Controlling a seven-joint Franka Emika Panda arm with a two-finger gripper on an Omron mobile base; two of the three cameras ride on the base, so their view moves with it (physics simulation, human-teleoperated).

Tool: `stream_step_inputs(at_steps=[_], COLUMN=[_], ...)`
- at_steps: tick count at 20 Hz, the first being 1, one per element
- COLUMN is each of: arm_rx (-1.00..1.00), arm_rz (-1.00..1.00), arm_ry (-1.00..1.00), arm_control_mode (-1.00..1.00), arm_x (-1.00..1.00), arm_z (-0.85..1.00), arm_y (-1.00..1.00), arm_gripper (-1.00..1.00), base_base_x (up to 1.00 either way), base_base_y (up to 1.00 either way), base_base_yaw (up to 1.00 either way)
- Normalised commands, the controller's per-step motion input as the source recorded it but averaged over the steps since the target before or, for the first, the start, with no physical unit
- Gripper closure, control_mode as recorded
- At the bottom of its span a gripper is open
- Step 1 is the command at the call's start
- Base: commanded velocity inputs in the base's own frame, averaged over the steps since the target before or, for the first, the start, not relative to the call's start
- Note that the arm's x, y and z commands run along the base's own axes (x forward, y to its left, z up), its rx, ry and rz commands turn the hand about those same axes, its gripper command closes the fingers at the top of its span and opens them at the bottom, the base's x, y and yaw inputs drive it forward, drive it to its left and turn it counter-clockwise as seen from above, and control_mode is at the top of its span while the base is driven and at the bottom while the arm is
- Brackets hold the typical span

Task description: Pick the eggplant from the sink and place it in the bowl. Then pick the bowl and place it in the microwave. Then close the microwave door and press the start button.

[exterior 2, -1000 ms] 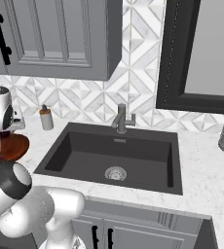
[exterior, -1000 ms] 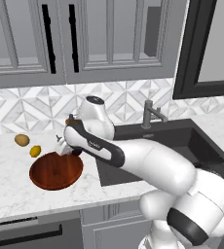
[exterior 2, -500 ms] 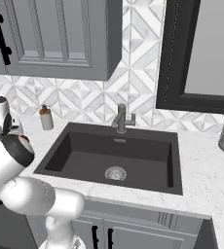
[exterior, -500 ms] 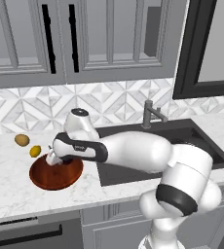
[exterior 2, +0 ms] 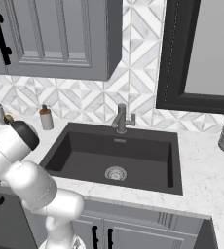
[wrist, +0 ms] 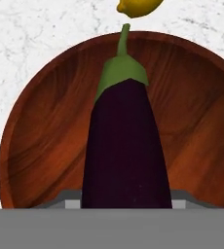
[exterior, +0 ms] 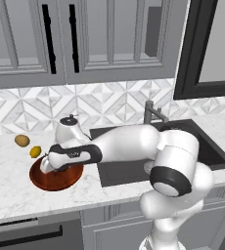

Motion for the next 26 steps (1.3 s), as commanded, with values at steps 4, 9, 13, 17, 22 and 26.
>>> stream_step_inputs(at_steps=[4,9,13,17,22,26], arm_rx=[-0.04,-0.02,0.0,0.0,0.0,0.0], arm_rz=[0.0,0.0,0.0,0.0,0.0,0.0], arm_ry=[0.0,0.0,0.0,0.0,0.01,0.0], arm_control_mode=[-1.0,-1.0,-1.0,-1.0,-1.0,-1.0], arm_x=[0.0,0.0,0.0,0.07,0.09,0.07], arm_z=[-0.28,-0.33,-0.33,-0.21,-0.22,0.0], arm_y=[0.0,0.0,0.0,0.0,0.0,0.03], arm_gripper=[1.0,1.0,1.0,1.0,1.0,-1.0], base_base_x=[0.0,0.0,0.0,0.0,0.0,0.0], base_base_y=[0.0,0.0,0.0,0.0,0.0,0.0], base_base_yaw=[0.0,0.0,0.0,0.0,0.0,0.0])
